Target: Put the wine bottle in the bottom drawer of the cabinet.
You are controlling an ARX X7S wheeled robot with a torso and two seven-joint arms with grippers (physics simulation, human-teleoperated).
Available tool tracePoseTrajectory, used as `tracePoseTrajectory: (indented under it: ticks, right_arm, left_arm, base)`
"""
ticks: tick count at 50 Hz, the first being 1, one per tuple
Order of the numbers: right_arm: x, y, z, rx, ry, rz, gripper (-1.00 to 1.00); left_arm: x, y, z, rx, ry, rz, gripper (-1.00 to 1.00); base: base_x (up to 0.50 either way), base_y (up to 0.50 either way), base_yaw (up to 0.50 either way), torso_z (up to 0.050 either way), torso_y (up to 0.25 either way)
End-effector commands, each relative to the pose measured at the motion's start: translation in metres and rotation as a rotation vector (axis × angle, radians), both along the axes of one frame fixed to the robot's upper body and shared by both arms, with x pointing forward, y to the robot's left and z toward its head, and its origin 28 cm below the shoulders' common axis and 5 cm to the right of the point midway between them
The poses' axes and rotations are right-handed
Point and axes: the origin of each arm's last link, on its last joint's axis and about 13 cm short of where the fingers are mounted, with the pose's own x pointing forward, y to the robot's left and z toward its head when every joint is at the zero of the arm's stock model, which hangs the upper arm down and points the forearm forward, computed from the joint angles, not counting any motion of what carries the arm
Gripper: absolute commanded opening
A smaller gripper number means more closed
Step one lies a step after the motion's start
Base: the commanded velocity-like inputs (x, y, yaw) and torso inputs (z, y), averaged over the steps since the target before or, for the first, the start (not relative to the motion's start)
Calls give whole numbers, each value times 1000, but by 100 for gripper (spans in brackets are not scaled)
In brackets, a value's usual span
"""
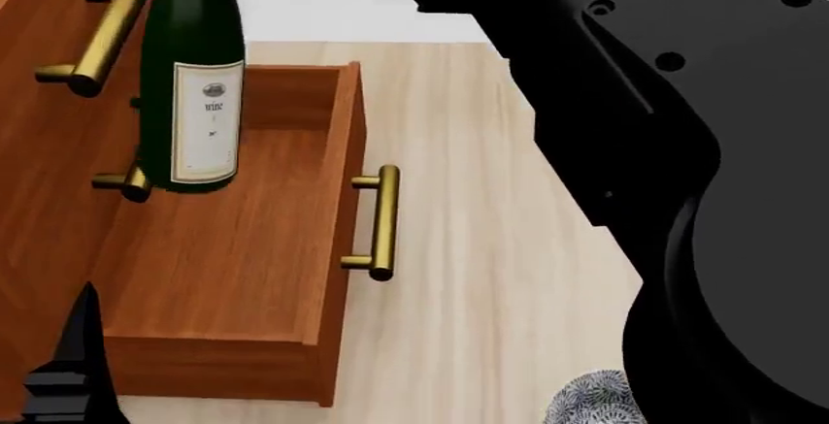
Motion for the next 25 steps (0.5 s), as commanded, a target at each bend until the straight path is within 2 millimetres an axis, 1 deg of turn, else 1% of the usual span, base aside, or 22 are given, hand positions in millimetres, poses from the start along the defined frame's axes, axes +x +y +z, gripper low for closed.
tracePoseTrajectory:
  ticks: [1, 8, 17, 25]
  right_arm:
    - [-2, 2, 5, 31, -12, 24, -100]
    - [-2, 4, 4, 38, -8, 36, -100]
    - [-8, 10, 6, 15, -6, 77, -100]
    - [-7, 10, 0, 9, 9, 74, -100]
  left_arm:
    - [0, 0, 0, 0, 0, -3, 100]
    - [0, 0, -1, 1, 2, -3, 100]
    - [-1, 0, -1, 3, 1, -4, 100]
    - [-1, -1, -2, 1, 2, -6, 100]
  base:
    - [0, 0, 0, 0, -250]
    - [0, 0, 0, 0, -250]
    - [0, 0, 0, 0, -250]
    - [0, 0, 0, 0, -250]
